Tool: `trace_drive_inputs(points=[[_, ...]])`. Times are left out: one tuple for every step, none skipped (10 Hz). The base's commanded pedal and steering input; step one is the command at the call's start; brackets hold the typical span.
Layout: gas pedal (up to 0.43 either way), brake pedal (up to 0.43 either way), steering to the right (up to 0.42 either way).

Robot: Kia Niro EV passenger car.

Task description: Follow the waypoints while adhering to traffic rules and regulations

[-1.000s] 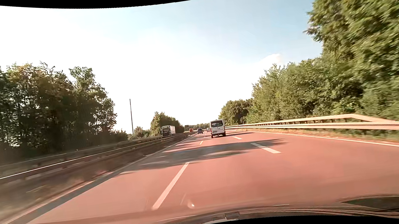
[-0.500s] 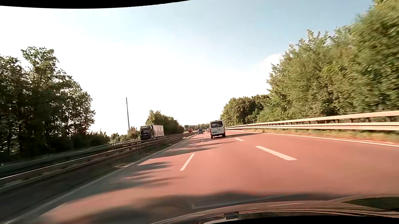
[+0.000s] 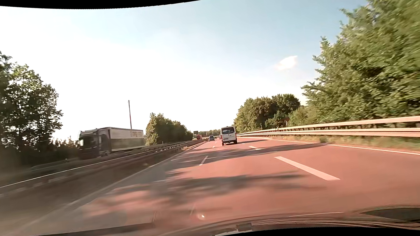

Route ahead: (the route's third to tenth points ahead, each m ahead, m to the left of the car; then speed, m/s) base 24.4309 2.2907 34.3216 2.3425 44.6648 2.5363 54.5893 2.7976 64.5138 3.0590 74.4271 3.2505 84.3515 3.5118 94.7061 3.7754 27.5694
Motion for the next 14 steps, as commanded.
trace_drive_inputs(points=[[0.209, 0.006, -0.002], [0.228, 0.006, -0.002], [0.248, 0.006, -0.002], [0.26, 0.006, -0.002], [0.28, 0.006, -0.002], [0.28, 0.006, -0.002], [0.28, 0.006, -0.002], [0.28, 0.006, -0.002], [0.28, 0.006, -0.002], [0.28, 0.006, -0.002], [0.28, 0.006, -0.002], [0.28, 0.006, -0.002], [0.28, 0.006, -0.002], [0.248, 0.006, -0.002]])
